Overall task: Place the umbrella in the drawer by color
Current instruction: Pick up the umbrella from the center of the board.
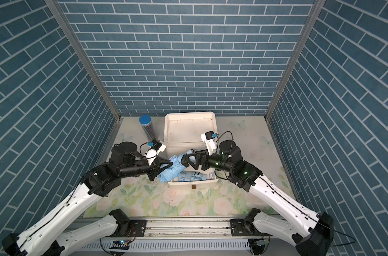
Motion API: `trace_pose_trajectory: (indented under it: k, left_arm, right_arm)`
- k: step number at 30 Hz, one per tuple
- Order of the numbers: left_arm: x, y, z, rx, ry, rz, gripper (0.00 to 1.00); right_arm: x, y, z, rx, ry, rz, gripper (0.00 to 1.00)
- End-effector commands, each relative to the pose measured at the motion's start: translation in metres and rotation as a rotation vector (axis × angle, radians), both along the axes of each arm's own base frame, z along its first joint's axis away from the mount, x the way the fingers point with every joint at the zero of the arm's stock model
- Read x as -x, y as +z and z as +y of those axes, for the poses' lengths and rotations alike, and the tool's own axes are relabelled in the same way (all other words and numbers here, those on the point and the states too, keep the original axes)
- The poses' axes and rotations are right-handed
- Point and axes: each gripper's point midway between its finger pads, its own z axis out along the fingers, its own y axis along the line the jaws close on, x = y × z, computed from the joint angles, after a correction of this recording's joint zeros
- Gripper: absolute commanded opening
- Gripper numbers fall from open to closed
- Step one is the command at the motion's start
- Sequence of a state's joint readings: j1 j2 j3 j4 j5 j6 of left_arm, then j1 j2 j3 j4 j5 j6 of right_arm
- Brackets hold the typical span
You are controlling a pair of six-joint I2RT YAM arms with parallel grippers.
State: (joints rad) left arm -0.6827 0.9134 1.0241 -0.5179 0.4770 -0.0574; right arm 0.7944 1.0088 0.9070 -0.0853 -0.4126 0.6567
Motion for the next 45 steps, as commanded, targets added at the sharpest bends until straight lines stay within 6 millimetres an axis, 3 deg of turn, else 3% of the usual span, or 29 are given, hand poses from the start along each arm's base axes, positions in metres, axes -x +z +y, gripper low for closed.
trace_pose_trajectory:
  k: [1, 9, 14, 22, 27, 30, 34, 37, 39, 43, 45]
  left_arm:
    - [0.000, 0.016, -0.007, 0.034, -0.039, -0.070, 0.00]
    - [0.004, 0.010, -0.011, 0.021, -0.070, -0.065, 0.00]
    - [0.000, 0.004, -0.012, 0.000, -0.061, -0.060, 0.00]
    - [0.001, 0.001, -0.016, -0.003, -0.070, -0.061, 0.00]
    - [-0.004, 0.001, -0.018, -0.018, -0.063, -0.068, 0.00]
    - [-0.006, 0.003, -0.018, -0.011, -0.054, -0.081, 0.00]
    - [-0.011, 0.004, -0.019, -0.015, -0.037, -0.080, 0.00]
    - [-0.015, 0.002, -0.018, -0.015, -0.013, -0.083, 0.00]
    - [-0.019, 0.000, -0.016, -0.019, 0.015, -0.085, 0.08]
    - [-0.031, -0.003, -0.012, -0.010, 0.087, -0.090, 0.42]
    - [-0.038, -0.003, -0.008, 0.001, 0.141, -0.098, 0.55]
  right_arm:
    - [0.008, 0.016, -0.001, -0.074, 0.038, -0.022, 0.80]
    - [0.021, 0.017, 0.005, -0.104, 0.129, -0.026, 0.84]
    - [0.016, 0.009, 0.006, -0.069, 0.116, -0.013, 0.70]
    - [0.019, 0.004, 0.010, -0.066, 0.144, -0.003, 0.74]
    - [0.020, -0.009, 0.013, -0.049, 0.152, 0.030, 0.69]
    - [0.023, -0.015, 0.016, -0.034, 0.164, 0.039, 0.63]
    - [0.023, -0.021, 0.014, -0.017, 0.148, 0.052, 0.37]
    - [0.023, -0.020, 0.014, -0.020, 0.148, 0.049, 0.24]
    - [0.022, -0.019, 0.013, -0.021, 0.140, 0.048, 0.02]
    - [0.021, -0.016, 0.015, -0.051, 0.135, 0.061, 0.00]
    - [0.019, -0.017, 0.014, -0.061, 0.120, 0.059, 0.00]
